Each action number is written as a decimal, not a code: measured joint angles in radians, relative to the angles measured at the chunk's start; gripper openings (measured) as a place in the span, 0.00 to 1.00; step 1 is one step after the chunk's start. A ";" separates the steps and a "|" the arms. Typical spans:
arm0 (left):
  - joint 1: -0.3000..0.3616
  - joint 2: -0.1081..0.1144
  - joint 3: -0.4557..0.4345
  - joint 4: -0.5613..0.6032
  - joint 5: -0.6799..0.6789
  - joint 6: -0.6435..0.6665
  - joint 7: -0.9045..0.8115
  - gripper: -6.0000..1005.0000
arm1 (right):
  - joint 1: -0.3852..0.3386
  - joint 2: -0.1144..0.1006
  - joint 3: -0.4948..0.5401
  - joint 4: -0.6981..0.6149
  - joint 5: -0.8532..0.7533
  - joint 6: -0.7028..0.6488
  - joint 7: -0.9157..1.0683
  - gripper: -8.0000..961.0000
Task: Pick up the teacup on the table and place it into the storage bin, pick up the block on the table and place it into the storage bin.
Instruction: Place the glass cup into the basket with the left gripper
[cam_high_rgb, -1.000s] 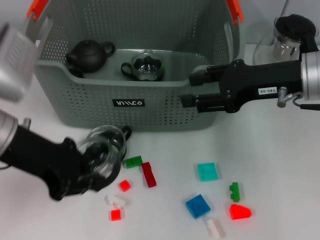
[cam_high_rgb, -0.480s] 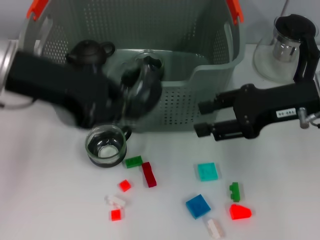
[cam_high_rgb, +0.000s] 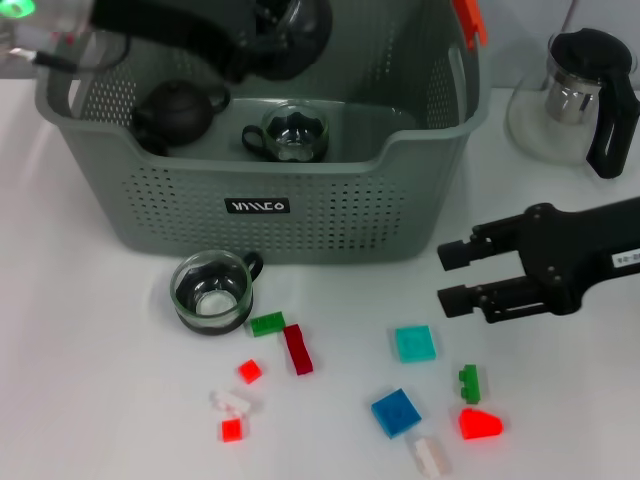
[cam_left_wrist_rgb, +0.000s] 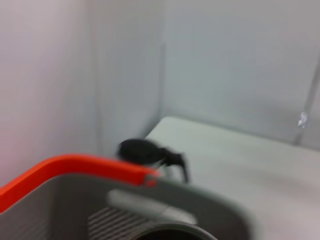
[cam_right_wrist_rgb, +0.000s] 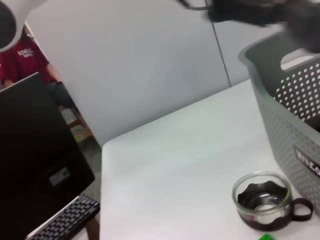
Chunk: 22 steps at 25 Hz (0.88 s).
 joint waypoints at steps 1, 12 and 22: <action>-0.027 0.006 0.011 -0.046 0.038 -0.048 -0.009 0.06 | 0.000 -0.003 0.005 0.003 -0.002 -0.005 0.001 0.67; -0.170 0.016 0.095 -0.310 0.235 -0.363 -0.100 0.06 | -0.002 -0.008 0.039 0.007 -0.033 -0.028 0.008 0.67; -0.202 -0.012 0.216 -0.401 0.337 -0.541 -0.179 0.06 | -0.003 -0.005 0.043 0.008 -0.036 -0.021 0.001 0.67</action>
